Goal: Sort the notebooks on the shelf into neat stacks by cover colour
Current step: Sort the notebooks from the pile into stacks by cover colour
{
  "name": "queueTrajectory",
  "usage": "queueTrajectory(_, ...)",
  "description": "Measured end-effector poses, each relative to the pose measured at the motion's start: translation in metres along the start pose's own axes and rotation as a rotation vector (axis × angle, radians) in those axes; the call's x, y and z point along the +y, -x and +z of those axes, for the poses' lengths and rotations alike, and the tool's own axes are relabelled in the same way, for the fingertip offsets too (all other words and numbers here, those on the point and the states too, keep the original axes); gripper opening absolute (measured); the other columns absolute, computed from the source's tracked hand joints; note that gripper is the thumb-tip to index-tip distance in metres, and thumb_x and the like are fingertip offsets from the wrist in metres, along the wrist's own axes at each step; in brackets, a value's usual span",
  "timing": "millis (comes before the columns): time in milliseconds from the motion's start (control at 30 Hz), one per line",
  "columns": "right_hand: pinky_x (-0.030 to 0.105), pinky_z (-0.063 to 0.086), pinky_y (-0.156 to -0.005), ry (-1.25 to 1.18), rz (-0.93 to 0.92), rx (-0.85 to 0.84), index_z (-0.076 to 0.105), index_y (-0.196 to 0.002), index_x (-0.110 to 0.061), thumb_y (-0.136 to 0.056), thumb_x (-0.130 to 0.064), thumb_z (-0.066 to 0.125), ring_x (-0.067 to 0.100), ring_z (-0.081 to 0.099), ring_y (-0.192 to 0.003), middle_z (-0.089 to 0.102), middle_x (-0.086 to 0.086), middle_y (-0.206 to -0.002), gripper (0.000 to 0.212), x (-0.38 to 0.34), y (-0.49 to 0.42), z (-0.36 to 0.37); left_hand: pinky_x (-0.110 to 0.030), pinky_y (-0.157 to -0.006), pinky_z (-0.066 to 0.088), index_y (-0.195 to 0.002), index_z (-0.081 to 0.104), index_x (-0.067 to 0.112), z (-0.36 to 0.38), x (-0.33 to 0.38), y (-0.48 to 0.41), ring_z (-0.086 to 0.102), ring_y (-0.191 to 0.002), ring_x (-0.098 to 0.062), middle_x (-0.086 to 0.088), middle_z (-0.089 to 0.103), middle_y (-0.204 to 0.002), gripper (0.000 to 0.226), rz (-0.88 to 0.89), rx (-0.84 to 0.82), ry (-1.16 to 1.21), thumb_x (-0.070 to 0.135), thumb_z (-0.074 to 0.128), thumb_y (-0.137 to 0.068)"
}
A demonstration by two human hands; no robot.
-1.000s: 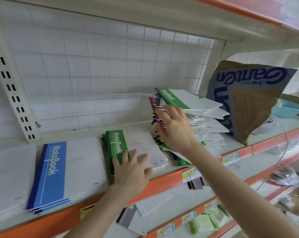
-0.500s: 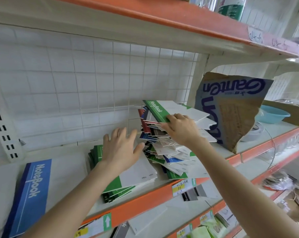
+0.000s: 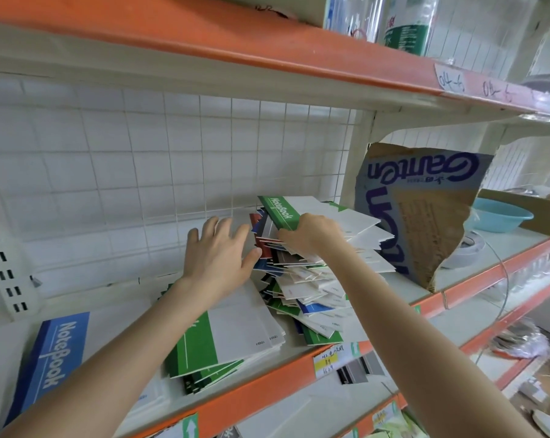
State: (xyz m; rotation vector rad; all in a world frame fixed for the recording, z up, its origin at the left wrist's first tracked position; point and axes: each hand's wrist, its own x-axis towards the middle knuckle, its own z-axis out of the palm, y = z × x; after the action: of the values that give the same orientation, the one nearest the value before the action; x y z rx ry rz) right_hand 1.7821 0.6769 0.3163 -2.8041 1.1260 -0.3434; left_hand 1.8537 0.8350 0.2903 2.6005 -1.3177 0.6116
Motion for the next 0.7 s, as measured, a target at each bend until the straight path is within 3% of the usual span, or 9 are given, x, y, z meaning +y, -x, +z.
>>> queueTrajectory(133,0.028,0.04,-0.063,0.184,-0.16,-0.012,0.051,-0.12,-0.004,-0.096,-0.028,0.037,0.025,0.049,-0.081,0.051,0.01,-0.092,0.037,-0.007,0.005,-0.004,-0.042,-0.105,0.026,-0.14,0.035,0.022,-0.002,-0.002,-0.004,0.023,-0.137,-0.025,-0.006,0.035,-0.145,0.053,-0.002,-0.006,-0.029,0.051,0.03,-0.096)
queueTrajectory(267,0.03,0.042,-0.067,0.308,-0.272,0.149,0.044,-0.123,0.0,-0.097,-0.011,0.036,0.029,0.059,-0.092,0.061,0.016,-0.109,0.029,-0.005,0.02,-0.001,-0.04,-0.104,0.027,-0.138,0.04,0.02,-0.003,-0.002,0.0,0.025,-0.137,-0.025,-0.006,0.037,-0.144,0.052,-0.011,0.012,0.023,0.049,0.03,-0.097)
queueTrajectory(367,0.027,0.036,-0.054,0.224,-0.227,0.256,0.04,-0.12,-0.003,-0.095,-0.006,0.036,0.029,0.053,-0.07,0.059,0.013,-0.087,0.025,0.003,0.031,-0.004,-0.038,-0.101,0.034,-0.135,0.044,0.017,-0.003,-0.003,0.004,0.037,-0.131,-0.024,-0.006,0.045,-0.14,0.052,-0.067,-0.037,0.2,0.048,0.028,-0.098)
queueTrajectory(433,0.026,0.023,-0.045,0.149,-0.206,0.275,0.042,-0.115,-0.006,-0.094,-0.003,0.034,0.021,0.037,-0.052,0.043,0.005,-0.064,0.022,0.009,0.036,-0.007,-0.035,-0.099,0.037,-0.134,0.047,0.015,-0.008,-0.002,0.009,0.045,-0.126,-0.024,-0.005,0.05,-0.137,0.051,-0.126,-0.102,0.44,0.046,0.027,-0.099)
queueTrajectory(500,0.026,0.02,-0.044,0.106,-0.248,0.312,0.045,-0.109,-0.007,-0.093,-0.001,0.036,0.017,0.03,-0.046,0.034,0.0,-0.057,0.019,0.008,0.044,-0.004,-0.032,-0.098,0.036,-0.128,0.053,0.014,-0.011,0.0,0.012,0.047,-0.123,-0.023,-0.004,0.055,-0.13,0.046,-0.198,-0.177,0.687,0.043,0.029,-0.1)
queueTrajectory(567,0.021,0.019,-0.041,0.065,-0.394,0.424,0.05,-0.095,-0.003,-0.084,0.005,0.049,0.017,0.03,-0.039,0.035,-0.001,-0.052,0.014,0.003,0.054,0.005,-0.032,-0.092,0.034,-0.116,0.057,0.021,-0.011,0.0,0.012,0.05,-0.11,-0.022,0.001,0.059,-0.108,0.038,-0.355,-0.262,1.032,0.044,0.032,-0.1)
queueTrajectory(633,0.014,0.016,-0.038,-0.03,-0.575,0.54,0.053,-0.074,-0.002,-0.065,0.005,0.06,0.017,0.023,-0.029,0.028,-0.004,-0.043,0.014,-0.004,0.066,0.014,-0.039,-0.092,0.036,-0.12,0.052,0.021,-0.011,-0.002,0.01,0.055,-0.099,-0.025,-0.003,0.061,-0.1,0.037,-0.613,-0.331,1.502,0.047,0.039,-0.096)
queueTrajectory(700,0.015,0.021,-0.035,-0.086,-0.754,0.582,0.057,-0.069,-0.003,-0.068,-0.002,0.056,0.021,0.028,-0.026,0.034,-0.001,-0.038,0.002,-0.007,0.076,0.024,-0.046,-0.086,0.045,-0.112,0.053,0.013,-0.008,-0.005,0.009,0.06,-0.086,-0.028,-0.012,0.064,-0.091,0.03,-0.779,-0.295,1.88,0.037,0.047,-0.095)
